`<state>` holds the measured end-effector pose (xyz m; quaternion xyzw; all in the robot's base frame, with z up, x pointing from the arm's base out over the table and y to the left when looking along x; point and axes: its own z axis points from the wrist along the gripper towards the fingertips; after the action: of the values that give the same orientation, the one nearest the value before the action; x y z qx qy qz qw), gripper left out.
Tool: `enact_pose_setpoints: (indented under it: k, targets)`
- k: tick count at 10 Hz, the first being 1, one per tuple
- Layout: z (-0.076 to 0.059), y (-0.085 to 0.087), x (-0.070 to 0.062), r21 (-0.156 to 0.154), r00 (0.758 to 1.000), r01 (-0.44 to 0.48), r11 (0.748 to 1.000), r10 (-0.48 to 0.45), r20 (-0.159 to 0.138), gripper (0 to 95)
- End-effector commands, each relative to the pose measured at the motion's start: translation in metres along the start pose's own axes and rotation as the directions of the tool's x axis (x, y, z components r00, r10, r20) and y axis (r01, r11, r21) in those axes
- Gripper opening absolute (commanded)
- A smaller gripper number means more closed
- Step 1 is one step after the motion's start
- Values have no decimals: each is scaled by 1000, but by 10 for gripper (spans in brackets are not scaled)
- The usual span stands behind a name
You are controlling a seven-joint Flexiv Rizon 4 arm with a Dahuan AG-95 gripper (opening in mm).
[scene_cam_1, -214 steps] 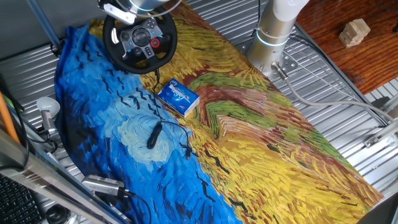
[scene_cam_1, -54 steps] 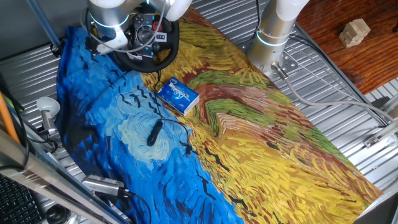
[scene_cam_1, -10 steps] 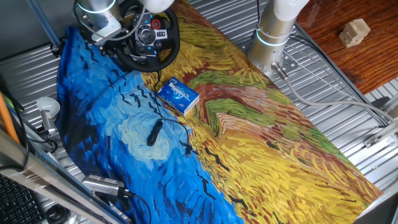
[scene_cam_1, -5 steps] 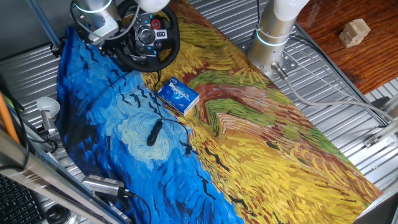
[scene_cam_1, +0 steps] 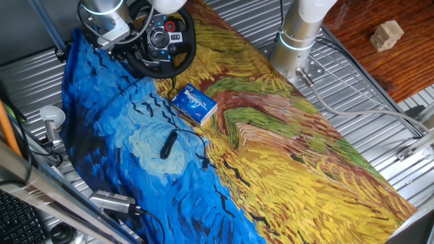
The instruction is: Rotate the steering wheel 90 degrees counterclockwise
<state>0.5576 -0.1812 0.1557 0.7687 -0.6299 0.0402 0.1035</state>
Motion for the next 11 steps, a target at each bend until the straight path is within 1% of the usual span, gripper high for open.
enact_pose_setpoints:
  k: [1, 3, 6, 7, 8, 11]
  targets:
    - [0, 0, 0, 1, 1000, -2, 1000, 2, -3, 0]
    - [0, 0, 0, 0, 1000, -2, 1000, 2, -4, 0]
    - [5, -1, -1, 3, 1000, 10, 1000, -10, 18, 0]
    - [5, -2, -2, 4, 1000, 10, 1000, -10, 19, 0]
    - [5, -3, -4, -3, 1000, 15, 1000, -15, 22, 0]
    - [7, -3, -6, -10, 1000, 20, 1000, -20, 24, 0]
